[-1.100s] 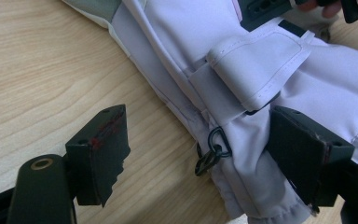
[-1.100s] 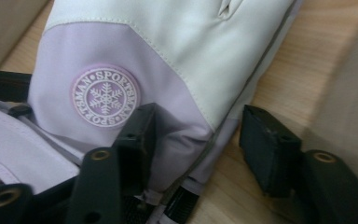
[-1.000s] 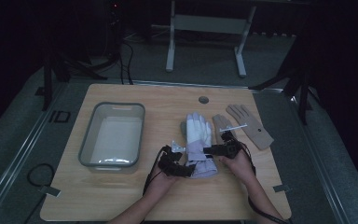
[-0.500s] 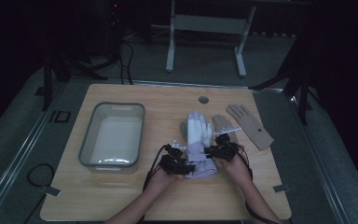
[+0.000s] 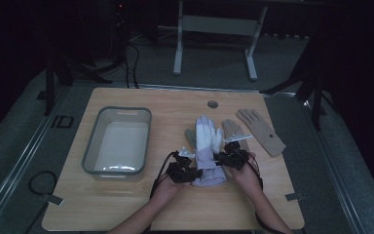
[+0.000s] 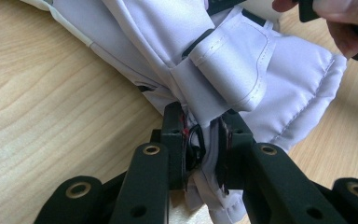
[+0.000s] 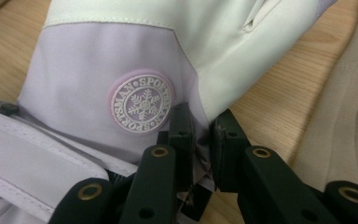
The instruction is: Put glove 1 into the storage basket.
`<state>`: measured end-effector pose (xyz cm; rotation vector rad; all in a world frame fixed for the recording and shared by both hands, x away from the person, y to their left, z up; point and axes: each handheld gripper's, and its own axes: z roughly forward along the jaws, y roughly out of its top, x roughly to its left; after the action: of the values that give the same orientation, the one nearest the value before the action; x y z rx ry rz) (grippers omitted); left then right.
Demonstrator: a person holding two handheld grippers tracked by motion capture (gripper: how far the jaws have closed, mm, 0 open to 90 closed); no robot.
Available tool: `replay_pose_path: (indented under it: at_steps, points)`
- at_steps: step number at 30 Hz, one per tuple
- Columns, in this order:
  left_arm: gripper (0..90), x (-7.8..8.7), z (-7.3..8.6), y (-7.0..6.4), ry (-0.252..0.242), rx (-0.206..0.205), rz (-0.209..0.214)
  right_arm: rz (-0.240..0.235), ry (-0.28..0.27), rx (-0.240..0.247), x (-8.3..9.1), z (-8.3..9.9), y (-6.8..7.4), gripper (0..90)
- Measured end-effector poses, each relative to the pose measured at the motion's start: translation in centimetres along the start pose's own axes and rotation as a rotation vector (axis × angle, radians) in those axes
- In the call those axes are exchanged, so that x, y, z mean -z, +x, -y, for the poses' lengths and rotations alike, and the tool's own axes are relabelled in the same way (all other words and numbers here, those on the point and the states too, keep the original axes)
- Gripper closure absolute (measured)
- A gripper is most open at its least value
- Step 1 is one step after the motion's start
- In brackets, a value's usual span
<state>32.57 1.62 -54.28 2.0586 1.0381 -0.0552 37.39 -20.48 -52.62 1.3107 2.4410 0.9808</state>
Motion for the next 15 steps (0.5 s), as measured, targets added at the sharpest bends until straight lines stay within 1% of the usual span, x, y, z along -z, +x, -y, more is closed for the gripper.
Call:
replay_pose_path:
  at_steps: [1,2,4,5,6,7,9,10,13,15]
  points:
    - [76.9,0.1,-0.1,0.0,0.004,-0.003,0.001,-0.006,-0.007,-0.002,0.1,0.0,0.0,80.7]
    - [77.0,0.3,-0.2,-0.1,0.011,-0.019,-0.011,-0.009,-0.006,-0.007,0.3,-0.1,0.0,80.8]
    - [77.4,0.5,-0.4,-0.1,0.014,-0.020,-0.008,-0.007,-0.009,0.008,0.4,-0.3,0.2,81.1]
    - [77.6,0.7,-0.5,-0.1,0.018,-0.031,-0.019,-0.005,-0.013,0.013,0.5,-0.4,0.2,81.2]
    - [77.7,0.9,-0.6,-0.2,0.014,-0.033,-0.022,-0.008,-0.019,0.013,0.7,-0.6,0.3,81.3]
    - [77.7,1.1,-0.8,-0.1,0.015,-0.033,-0.015,-0.008,-0.022,0.013,0.8,-0.7,0.4,81.3]
    - [77.8,1.7,-1.1,-0.2,0.016,-0.050,-0.025,-0.012,-0.036,0.012,1.1,-1.0,0.6,81.4]
    - [77.8,2.0,-1.3,-0.2,0.015,-0.047,-0.019,-0.015,-0.043,0.011,1.3,-1.2,0.7,81.3]
    - [77.7,3.0,-1.8,0.1,0.016,-0.055,-0.019,-0.021,-0.059,0.014,1.7,-1.9,1.1,81.4]
    - [77.7,3.7,-2.1,0.2,0.013,-0.061,-0.025,-0.021,-0.071,0.023,1.9,-2.4,1.5,81.4]
